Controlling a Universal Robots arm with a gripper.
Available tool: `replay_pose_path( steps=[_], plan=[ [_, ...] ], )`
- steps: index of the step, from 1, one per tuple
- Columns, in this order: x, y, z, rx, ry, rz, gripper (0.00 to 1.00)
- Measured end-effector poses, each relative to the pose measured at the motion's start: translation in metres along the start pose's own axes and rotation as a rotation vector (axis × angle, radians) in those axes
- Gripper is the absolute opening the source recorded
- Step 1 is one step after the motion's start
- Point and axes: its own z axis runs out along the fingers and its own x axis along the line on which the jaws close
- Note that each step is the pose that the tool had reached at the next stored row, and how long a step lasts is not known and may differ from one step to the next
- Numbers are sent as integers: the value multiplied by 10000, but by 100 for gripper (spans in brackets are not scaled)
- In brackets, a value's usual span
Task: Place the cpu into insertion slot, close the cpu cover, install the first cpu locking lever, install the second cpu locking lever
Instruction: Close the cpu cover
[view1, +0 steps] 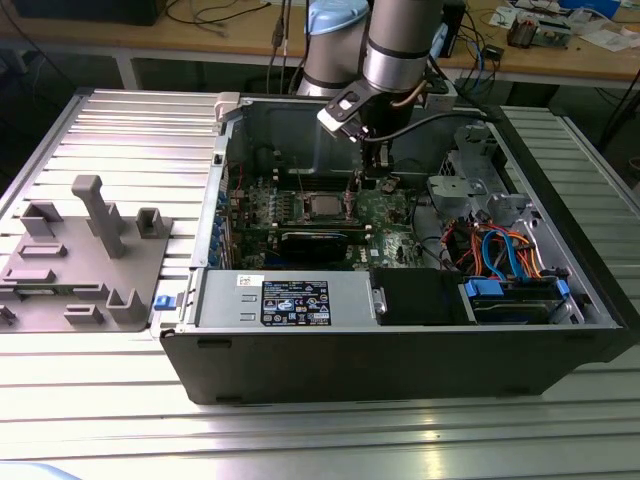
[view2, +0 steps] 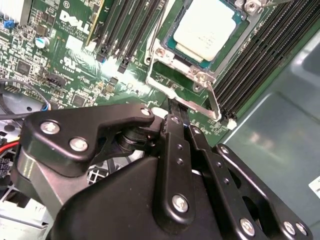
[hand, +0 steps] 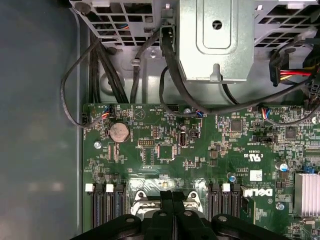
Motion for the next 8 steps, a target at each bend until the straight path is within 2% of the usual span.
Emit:
replay_pose_path(
  steps=[8],
  plan=[
    [0, -127, 9, 1, 1, -1, 11]
  ],
)
